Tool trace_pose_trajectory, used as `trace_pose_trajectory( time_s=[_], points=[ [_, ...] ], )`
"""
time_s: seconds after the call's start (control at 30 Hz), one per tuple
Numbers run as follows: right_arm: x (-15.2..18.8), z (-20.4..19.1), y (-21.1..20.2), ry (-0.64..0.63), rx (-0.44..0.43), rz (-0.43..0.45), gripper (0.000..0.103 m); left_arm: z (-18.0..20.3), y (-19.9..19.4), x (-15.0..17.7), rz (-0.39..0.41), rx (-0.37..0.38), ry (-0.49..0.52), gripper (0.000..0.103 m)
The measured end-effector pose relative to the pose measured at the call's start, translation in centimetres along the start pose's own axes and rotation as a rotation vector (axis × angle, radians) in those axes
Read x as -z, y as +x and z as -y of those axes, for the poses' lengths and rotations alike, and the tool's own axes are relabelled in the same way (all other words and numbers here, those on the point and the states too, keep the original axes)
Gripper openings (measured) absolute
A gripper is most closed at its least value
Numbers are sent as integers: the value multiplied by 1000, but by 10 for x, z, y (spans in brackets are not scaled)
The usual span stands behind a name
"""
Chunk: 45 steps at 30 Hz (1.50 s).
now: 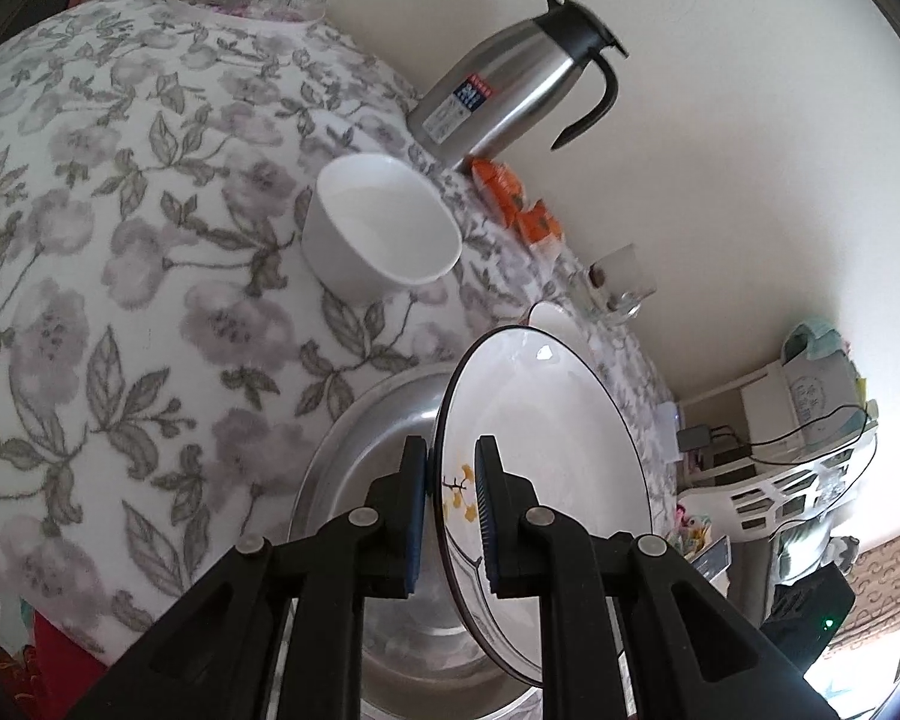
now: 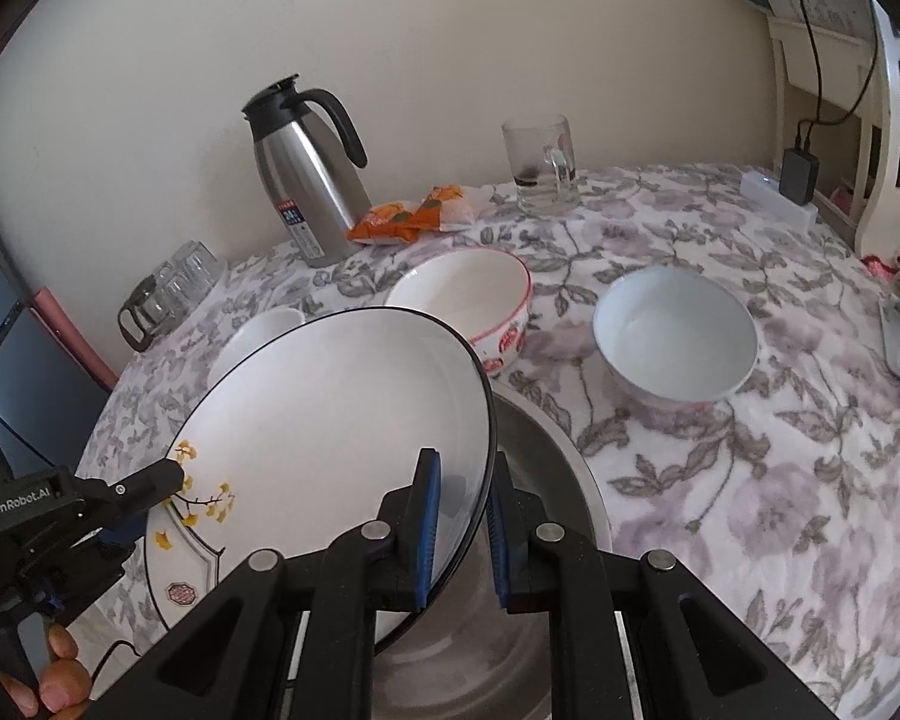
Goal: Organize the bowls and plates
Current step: 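Carry the white yellow-blossom plate over the steel plate with both grippers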
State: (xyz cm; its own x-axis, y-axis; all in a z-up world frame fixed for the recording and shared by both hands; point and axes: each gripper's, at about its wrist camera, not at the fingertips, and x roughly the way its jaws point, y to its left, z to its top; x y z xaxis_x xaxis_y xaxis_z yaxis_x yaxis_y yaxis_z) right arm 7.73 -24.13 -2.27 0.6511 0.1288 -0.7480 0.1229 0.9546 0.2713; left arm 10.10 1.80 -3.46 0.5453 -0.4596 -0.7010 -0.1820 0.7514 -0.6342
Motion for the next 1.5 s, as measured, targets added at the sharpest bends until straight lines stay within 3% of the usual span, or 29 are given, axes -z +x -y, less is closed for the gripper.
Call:
trace_pose_trajectory(
  time_s=[0.63,1.5],
  points=[
    [21,13,16,-10,56,-101,16,-7,26,14,-143,-109,2,15],
    [29,16,32,-14,67,-171,17,-16,44,19,-212,-175,-25,16]
  ],
)
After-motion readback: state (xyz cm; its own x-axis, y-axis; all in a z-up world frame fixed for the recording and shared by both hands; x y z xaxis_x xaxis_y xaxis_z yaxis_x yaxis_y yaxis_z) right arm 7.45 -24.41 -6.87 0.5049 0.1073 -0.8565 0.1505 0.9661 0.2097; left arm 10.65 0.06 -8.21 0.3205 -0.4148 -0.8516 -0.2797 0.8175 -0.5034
